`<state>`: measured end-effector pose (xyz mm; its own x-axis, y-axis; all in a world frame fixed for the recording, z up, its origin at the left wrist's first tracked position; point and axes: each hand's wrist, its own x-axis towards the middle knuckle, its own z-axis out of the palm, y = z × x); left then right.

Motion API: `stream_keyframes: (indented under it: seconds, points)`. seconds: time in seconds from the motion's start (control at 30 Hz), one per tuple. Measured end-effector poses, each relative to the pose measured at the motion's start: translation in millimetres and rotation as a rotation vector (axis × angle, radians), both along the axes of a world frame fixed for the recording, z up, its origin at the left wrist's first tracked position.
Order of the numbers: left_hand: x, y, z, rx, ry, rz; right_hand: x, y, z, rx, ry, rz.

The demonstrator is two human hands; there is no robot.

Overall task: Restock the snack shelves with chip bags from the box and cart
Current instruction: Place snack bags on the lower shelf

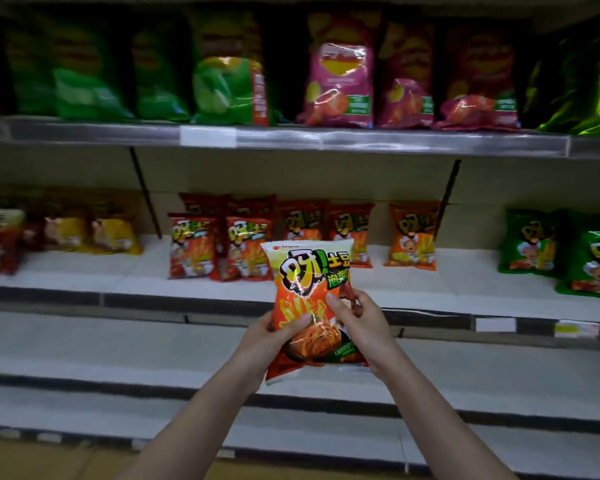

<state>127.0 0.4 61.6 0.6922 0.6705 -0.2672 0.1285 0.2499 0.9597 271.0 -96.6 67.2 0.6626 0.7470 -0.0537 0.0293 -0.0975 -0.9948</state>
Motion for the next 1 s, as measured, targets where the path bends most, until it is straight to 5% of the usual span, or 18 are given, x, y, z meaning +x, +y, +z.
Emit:
stream_keyframes:
  seconds: [0.43,0.77,1.0]
  points:
    - [-112.5,49.8,2.9,-0.048,-0.138,0.177,-91.6,72.5,28.9,-0.051,-0.064,0.254]
    - [-197.8,180.1,-29.1,-0.055,-0.02,0.406,-157.5,239.2,-21.5,-0.166,0.131,0.627]
    - [-206.4,304.0,-24.6,-0.057,0.008,0.447,-171.1,369.6,-26.3,-0.104,0.059,0.583]
